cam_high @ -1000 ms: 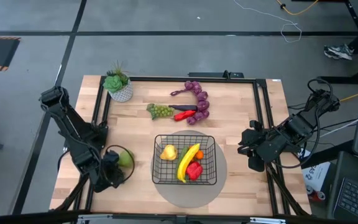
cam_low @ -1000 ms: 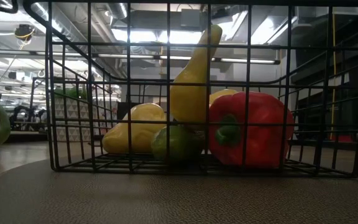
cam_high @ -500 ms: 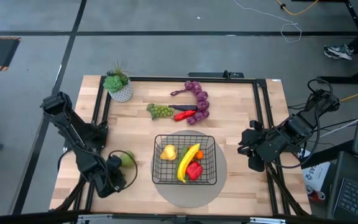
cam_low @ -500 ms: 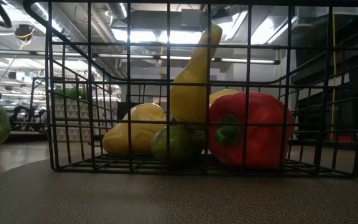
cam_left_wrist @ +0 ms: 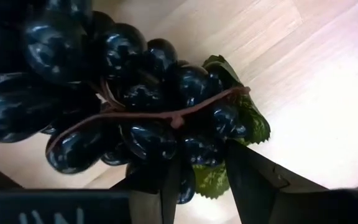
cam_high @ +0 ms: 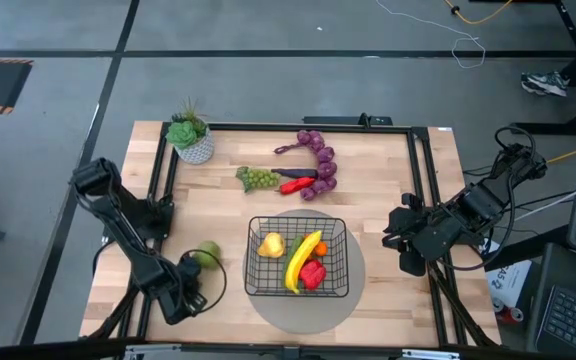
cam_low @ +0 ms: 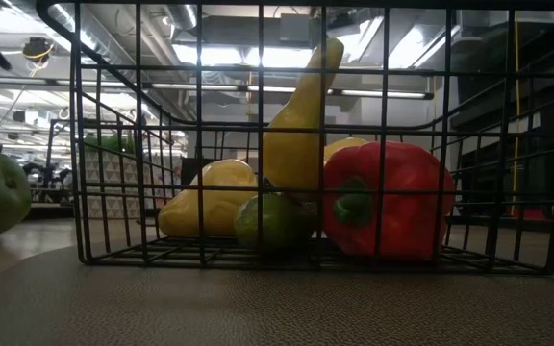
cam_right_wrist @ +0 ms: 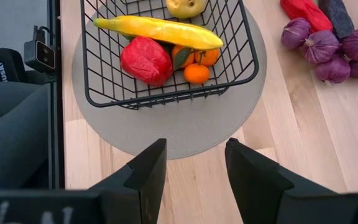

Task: Build produce basket
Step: Put the black grapes into the wire basket

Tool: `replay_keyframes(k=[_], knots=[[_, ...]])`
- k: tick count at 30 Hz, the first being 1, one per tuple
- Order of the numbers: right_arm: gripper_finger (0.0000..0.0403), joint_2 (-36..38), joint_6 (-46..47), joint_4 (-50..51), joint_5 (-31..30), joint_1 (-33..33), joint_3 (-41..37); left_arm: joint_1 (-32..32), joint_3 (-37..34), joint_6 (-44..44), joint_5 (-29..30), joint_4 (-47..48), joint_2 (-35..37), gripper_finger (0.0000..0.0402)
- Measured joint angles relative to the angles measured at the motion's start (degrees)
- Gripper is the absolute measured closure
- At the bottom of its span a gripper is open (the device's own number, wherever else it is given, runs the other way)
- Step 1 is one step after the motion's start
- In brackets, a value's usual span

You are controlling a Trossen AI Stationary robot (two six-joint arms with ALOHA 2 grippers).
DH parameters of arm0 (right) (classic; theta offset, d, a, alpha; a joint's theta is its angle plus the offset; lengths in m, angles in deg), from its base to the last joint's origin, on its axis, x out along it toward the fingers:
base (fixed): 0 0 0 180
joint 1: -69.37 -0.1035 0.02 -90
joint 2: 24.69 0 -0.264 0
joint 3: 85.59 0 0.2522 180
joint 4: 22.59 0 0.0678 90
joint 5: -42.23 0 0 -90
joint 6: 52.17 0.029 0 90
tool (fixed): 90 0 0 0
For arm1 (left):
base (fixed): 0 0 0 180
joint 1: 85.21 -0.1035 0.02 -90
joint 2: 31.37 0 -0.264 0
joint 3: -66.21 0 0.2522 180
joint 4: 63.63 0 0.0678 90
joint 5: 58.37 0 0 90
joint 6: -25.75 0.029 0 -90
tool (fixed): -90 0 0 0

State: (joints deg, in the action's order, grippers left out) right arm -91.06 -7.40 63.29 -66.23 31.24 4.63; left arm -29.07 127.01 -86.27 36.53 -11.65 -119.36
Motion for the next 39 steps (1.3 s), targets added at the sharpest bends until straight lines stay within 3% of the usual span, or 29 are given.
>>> replay_keyframes(k=[8,16,21,25,30,33,39], knots=[[0.0238,0.0,-0.1,0.0,0.0,0.0,0.0,0.0,0.0,-0.3,0.1,-0.1,-0.5,0.0288],[0.0238,0.0,-0.2,0.0,0.0,0.0,0.0,0.0,-0.2,4.5,0.1,0.8,0.3,0.0387],[0.0237,0.0,-0.2,0.0,0.0,0.0,0.0,0.0,-0.2,6.1,0.0,2.2,2.5,0.0395],[0.0238,0.0,-0.1,0.0,0.0,0.0,0.0,0.0,2.5,7.7,0.3,7.4,4.5,0.04],[0.0238,0.0,-0.1,0.0,0.0,0.0,0.0,0.0,10.6,7.8,1.1,23.2,5.5,0.0401],[0.0238,0.0,-0.1,0.0,0.0,0.0,0.0,0.2,16.3,8.8,5.1,33.8,5.5,0.0401],[0.0237,0.0,-0.1,0.0,0.0,0.0,0.0,-1.1,22.9,14.7,22.1,44.7,5.6,0.0401]])
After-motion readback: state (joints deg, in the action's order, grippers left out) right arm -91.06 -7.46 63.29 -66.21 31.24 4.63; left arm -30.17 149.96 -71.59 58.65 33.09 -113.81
